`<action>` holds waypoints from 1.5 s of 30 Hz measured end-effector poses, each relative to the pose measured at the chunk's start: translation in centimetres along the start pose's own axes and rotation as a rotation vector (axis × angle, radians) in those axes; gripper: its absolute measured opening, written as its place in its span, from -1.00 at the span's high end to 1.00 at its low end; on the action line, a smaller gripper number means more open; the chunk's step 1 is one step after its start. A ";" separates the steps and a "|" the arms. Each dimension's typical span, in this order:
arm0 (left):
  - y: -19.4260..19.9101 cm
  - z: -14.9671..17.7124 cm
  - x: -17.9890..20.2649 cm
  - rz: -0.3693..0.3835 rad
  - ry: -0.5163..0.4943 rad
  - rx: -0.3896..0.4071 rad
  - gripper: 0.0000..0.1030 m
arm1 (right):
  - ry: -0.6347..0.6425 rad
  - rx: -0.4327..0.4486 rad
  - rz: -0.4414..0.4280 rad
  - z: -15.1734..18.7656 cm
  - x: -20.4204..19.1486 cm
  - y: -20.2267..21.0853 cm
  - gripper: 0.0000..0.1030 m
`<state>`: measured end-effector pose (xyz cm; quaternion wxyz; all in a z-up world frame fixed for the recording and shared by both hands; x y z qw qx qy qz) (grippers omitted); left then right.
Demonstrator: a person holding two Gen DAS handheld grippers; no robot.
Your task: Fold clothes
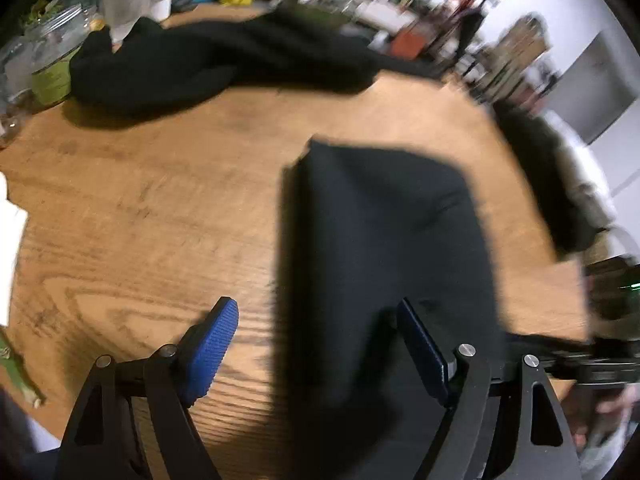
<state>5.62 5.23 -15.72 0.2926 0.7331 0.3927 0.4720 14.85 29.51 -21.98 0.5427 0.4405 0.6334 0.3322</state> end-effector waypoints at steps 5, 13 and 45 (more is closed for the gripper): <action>-1.1 0.2 -0.6 -0.058 -0.054 -0.022 -0.61 | 0.027 0.017 -0.038 -1.3 -1.0 0.1 -0.13; -0.3 0.5 -1.0 -0.054 -0.099 0.004 -0.62 | 0.004 0.013 -0.025 -3.9 -2.9 -1.1 -0.03; 2.0 0.2 -2.9 0.056 0.036 -0.013 -0.64 | -0.072 0.018 0.048 -9.4 -3.9 -2.4 -0.26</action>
Point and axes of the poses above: each gripper's, at about its wrist camera, not at the fingertips, and y roughly against the way its jaws point, x to its right, z to its underside, the point moved 6 cm from there along -y, roughly the way its jaws point, and after that the axes turned 13 degrees about z, right-handed, at the moved point
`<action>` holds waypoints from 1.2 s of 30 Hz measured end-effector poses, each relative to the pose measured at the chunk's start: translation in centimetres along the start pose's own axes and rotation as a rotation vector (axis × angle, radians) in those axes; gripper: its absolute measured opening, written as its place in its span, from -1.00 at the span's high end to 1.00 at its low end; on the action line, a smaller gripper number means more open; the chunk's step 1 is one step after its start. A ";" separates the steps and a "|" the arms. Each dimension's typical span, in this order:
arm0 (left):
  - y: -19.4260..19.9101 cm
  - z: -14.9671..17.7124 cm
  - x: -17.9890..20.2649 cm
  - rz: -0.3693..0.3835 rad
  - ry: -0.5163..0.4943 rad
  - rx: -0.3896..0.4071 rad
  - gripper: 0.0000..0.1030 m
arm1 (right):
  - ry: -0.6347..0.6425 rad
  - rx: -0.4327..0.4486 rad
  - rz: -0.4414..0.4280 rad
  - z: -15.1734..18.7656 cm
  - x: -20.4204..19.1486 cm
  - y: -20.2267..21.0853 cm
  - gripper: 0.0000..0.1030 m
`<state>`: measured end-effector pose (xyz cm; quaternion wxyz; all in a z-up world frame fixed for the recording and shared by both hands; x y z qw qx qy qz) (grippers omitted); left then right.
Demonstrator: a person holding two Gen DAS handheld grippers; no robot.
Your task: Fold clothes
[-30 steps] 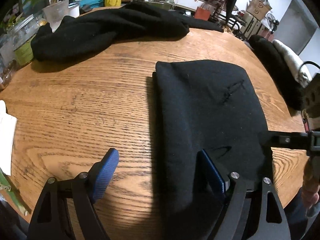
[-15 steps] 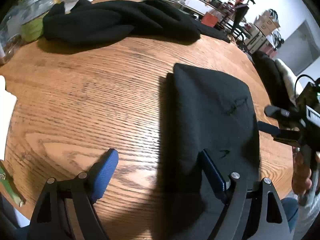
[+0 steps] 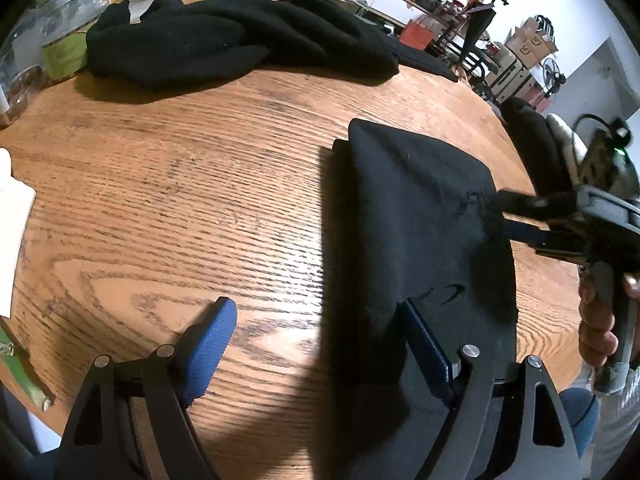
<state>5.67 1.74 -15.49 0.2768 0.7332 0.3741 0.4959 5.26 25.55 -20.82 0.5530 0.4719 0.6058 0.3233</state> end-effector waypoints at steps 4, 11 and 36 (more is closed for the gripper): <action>-0.1 0.3 0.4 0.003 -0.006 -0.012 -0.64 | -0.063 0.067 -0.015 -0.6 1.8 1.9 -0.28; -0.3 0.7 1.0 0.000 -0.037 -0.021 -0.64 | -0.184 -0.056 -0.143 -2.2 2.0 -2.3 0.10; -0.5 0.8 0.8 -0.025 -0.055 -0.029 -0.64 | 0.027 0.024 0.027 1.3 0.5 -1.6 0.09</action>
Point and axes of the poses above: each gripper's, at about its wrist camera, not at the fingertips, and y roughly against the way its jaws point, x to its right, z to its underside, the point moved 6 cm from there along -y, roughly the way its jaws point, and after that the axes turned 13 degrees about z, right-handed, at the moved point
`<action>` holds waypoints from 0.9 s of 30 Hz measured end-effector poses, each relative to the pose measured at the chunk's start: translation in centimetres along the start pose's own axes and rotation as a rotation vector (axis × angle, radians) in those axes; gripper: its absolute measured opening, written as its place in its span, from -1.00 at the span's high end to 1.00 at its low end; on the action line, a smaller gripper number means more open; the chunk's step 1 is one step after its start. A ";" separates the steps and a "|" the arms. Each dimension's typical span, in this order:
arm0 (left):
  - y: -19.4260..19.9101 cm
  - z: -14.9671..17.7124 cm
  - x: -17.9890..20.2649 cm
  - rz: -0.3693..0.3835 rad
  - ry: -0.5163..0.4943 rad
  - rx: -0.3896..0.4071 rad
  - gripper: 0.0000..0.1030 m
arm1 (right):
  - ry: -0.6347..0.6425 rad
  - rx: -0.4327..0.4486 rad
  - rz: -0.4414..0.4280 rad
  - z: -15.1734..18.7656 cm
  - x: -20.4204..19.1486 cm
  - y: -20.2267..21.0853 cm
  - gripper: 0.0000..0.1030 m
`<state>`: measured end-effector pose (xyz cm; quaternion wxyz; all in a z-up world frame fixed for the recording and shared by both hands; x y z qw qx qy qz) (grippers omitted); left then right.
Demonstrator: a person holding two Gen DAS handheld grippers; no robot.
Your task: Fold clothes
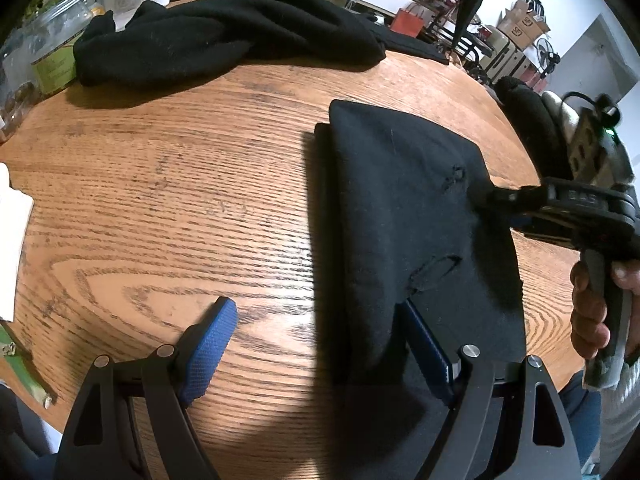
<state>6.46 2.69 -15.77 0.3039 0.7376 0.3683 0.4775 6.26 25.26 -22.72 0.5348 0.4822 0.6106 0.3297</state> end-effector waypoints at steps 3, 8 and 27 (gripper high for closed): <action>0.1 0.0 -0.1 0.006 0.009 -0.001 -0.64 | -0.007 -0.009 -0.045 1.8 0.5 1.5 -0.47; 0.0 0.0 -0.1 0.001 0.006 0.002 -0.64 | 0.038 -0.116 -0.076 9.4 2.3 2.6 -0.43; -0.7 -0.1 3.1 0.165 -0.074 0.009 -0.64 | -0.054 0.019 0.017 7.0 13.1 7.5 0.13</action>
Point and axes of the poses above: each gripper's, at about its wrist camera, not at the fingertips, and y roughly against the way its jaws point, x to its right, z to its underside, the point moved 6 cm from there along -y, roughly the way its jaws point, and after that the axes turned 13 degrees about z, right-handed, at the moved point
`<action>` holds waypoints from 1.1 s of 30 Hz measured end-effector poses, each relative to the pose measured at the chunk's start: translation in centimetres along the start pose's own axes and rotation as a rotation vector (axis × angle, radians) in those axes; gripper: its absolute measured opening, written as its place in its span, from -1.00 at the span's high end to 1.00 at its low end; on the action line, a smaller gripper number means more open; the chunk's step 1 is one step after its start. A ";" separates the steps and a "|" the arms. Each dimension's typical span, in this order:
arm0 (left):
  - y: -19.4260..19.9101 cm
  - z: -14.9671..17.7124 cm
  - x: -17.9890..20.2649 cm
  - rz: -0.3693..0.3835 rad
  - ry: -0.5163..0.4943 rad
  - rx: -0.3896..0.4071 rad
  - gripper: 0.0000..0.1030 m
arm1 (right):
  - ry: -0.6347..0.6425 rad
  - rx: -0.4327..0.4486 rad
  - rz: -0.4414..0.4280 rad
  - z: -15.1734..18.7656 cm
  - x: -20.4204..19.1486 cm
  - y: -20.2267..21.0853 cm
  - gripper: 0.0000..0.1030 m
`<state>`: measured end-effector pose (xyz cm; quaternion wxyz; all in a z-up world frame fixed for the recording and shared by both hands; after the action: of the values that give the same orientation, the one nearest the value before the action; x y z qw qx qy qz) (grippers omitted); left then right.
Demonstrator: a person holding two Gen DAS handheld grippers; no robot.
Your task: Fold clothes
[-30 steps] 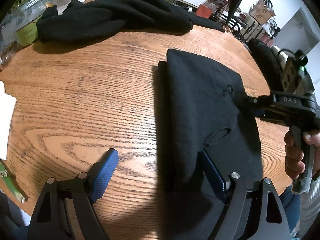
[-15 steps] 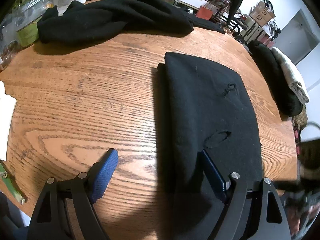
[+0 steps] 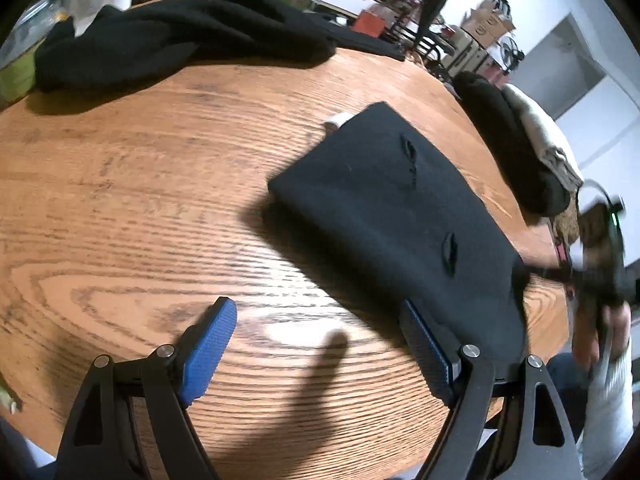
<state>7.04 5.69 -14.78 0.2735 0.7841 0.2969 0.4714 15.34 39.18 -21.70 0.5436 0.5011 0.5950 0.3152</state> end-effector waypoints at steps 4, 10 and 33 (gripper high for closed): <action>0.8 -1.8 2.2 0.070 -0.057 0.040 -0.64 | -0.156 0.168 -0.005 -3.5 5.4 4.3 -0.27; 1.1 -7.2 2.1 -0.014 -0.106 0.107 -0.64 | -0.282 0.091 -0.193 0.8 5.1 3.4 -0.42; -3.3 -5.9 1.8 0.168 -0.006 -0.091 -0.64 | -0.242 0.168 -0.093 -2.0 6.5 3.3 -0.36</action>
<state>1.74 10.04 -13.69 0.2692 0.7944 0.2073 0.5034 14.84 46.61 -20.35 0.5815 0.5511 0.5721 0.1757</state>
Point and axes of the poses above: each gripper's, at about its wrist camera, not at the fingertips, and y roughly against the way its jaws point, x to its right, z to its underside, the point moved 6 cm from there along -y, roughly the way its jaws point, and after that the axes turned 13 degrees about z, right-handed, at the moved point
